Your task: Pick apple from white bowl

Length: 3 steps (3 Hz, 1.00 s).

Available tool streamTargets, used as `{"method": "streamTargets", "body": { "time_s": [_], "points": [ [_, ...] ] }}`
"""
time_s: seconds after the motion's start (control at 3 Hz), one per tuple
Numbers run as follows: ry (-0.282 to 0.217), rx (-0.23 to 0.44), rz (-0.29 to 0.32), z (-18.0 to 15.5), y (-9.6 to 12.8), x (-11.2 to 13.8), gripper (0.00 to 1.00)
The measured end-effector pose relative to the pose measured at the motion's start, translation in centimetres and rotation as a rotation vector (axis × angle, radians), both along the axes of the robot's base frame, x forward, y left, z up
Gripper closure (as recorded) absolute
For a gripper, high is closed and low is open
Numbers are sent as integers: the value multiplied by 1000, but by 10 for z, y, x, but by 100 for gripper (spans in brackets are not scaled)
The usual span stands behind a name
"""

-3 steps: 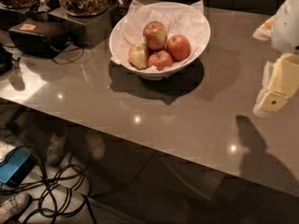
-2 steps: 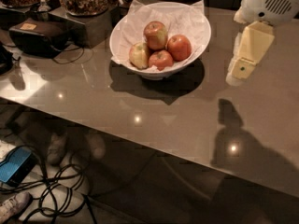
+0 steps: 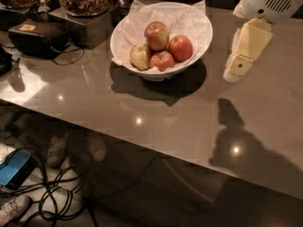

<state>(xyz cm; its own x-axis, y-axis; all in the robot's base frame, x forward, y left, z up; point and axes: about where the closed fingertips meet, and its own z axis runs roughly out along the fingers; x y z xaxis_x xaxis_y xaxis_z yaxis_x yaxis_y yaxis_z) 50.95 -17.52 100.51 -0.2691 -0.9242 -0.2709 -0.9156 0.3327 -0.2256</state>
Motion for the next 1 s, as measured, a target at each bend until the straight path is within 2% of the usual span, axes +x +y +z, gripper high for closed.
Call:
{"method": "streamTargets", "body": {
  "time_s": [0.33, 0.67, 1.0],
  "points": [
    [-19, 30, 5, 11, 31, 19, 0],
    [-29, 11, 13, 26, 68, 47, 0],
    [-60, -6, 90, 39, 111, 71, 0]
  ]
}}
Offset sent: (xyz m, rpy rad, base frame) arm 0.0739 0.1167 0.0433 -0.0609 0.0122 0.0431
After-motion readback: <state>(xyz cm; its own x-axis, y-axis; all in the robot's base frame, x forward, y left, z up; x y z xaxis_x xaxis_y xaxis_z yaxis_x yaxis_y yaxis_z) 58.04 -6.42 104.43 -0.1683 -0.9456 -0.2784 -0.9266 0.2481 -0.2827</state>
